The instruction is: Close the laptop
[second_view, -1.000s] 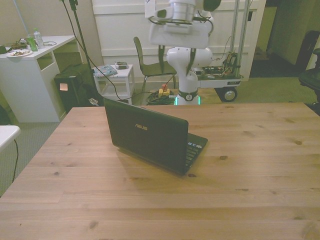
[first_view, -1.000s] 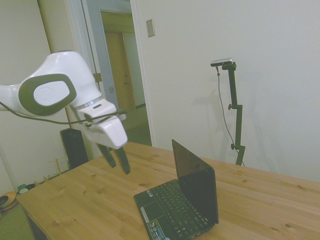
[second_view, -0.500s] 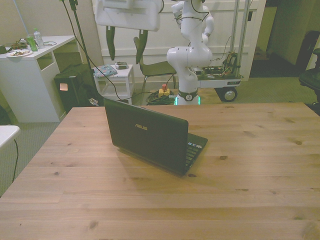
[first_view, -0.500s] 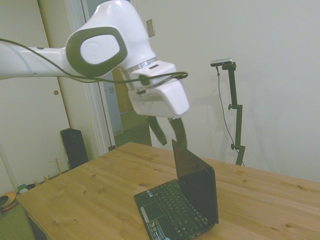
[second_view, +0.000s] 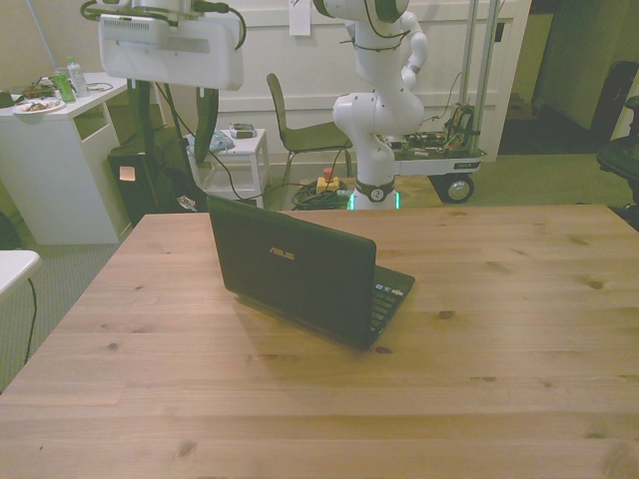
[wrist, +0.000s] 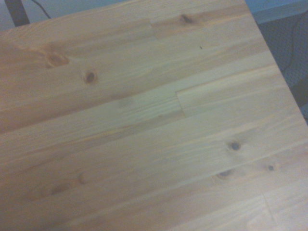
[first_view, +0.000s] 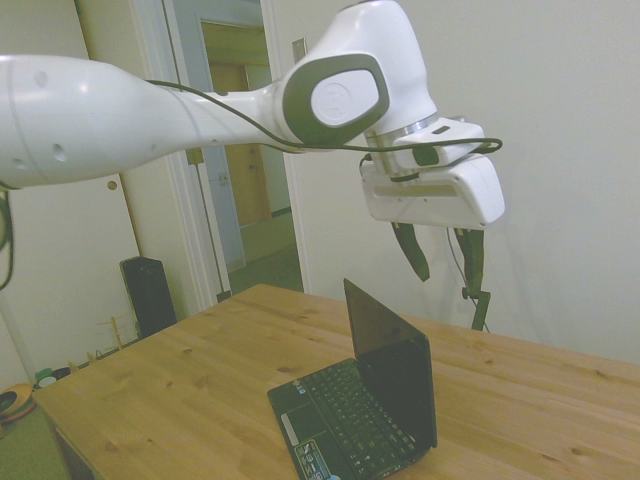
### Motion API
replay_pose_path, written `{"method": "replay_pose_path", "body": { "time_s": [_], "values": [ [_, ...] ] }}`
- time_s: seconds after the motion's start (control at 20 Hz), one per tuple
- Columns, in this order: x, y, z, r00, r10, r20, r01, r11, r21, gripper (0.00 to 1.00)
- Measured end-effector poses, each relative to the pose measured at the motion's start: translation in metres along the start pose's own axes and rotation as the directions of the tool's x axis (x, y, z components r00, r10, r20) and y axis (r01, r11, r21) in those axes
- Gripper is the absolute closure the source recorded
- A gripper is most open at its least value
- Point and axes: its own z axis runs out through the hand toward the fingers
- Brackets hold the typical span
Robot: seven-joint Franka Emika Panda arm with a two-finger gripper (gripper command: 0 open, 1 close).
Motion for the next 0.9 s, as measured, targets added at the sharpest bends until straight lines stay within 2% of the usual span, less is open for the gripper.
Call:
{"method": "replay_pose_path", "body": {
  "time_s": [0.15,0.2,0.4,0.55,0.7,0.9],
  "values": [
    [0.0,-0.041,0.022,0.999,-0.044,0.016,0.043,0.999,0.002,0.0],
    [-0.004,-0.055,0.029,0.998,-0.062,0.025,0.062,0.998,0.003,1.0],
    [-0.026,-0.097,0.047,0.992,-0.113,0.06,0.113,0.994,0.012,1.0],
    [-0.046,-0.109,0.051,0.99,-0.11,0.093,0.109,0.994,0.015,1.0],
    [-0.068,-0.105,0.053,0.986,-0.094,0.14,0.094,0.996,0.008,1.0],
    [-0.083,-0.083,0.061,0.983,-0.065,0.172,0.067,0.998,-0.005,1.0]
  ]
}}
